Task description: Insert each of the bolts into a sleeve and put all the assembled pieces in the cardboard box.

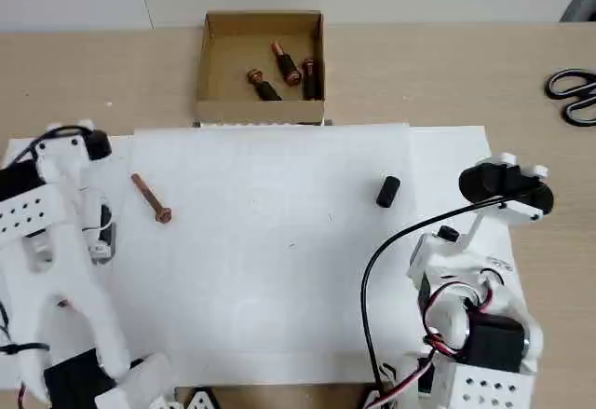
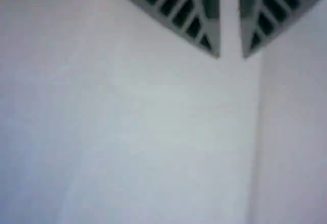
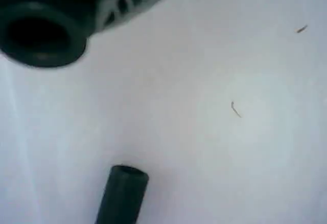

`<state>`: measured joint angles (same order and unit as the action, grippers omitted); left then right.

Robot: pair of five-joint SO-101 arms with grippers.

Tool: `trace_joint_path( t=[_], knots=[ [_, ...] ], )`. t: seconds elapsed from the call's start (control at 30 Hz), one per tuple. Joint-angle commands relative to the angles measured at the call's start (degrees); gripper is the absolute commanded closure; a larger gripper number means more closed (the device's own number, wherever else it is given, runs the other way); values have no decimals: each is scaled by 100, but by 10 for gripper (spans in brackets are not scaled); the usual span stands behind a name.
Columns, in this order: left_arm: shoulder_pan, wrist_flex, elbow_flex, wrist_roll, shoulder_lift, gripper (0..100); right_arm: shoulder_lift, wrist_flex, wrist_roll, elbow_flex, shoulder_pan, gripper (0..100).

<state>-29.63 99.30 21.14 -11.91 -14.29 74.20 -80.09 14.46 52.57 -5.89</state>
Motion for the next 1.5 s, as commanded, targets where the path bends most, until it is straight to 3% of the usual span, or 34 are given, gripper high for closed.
trace_joint_path(
  t=[0.0,0.27,0.53,0.7,0.97,1.17,1.47],
  knots=[
    [-281,79,101,-26,-176,955,75,-31,-35,-281,-4,995],
    [-791,-132,127,-536,-176,917,75,-31,-44,-281,4,995],
    [-897,-457,180,-1424,-167,889,75,22,-26,-281,593,995],
    [-897,-993,734,-1987,-167,880,75,13,-44,-281,593,995],
    [-897,-1785,1420,-2303,-167,880,75,13,-44,-281,593,995],
    [-914,-1793,1385,-2637,-176,880,75,13,-44,-281,585,995],
    [-1495,-1811,884,-3429,-158,880,40,13,-44,-281,585,995]
  ],
)
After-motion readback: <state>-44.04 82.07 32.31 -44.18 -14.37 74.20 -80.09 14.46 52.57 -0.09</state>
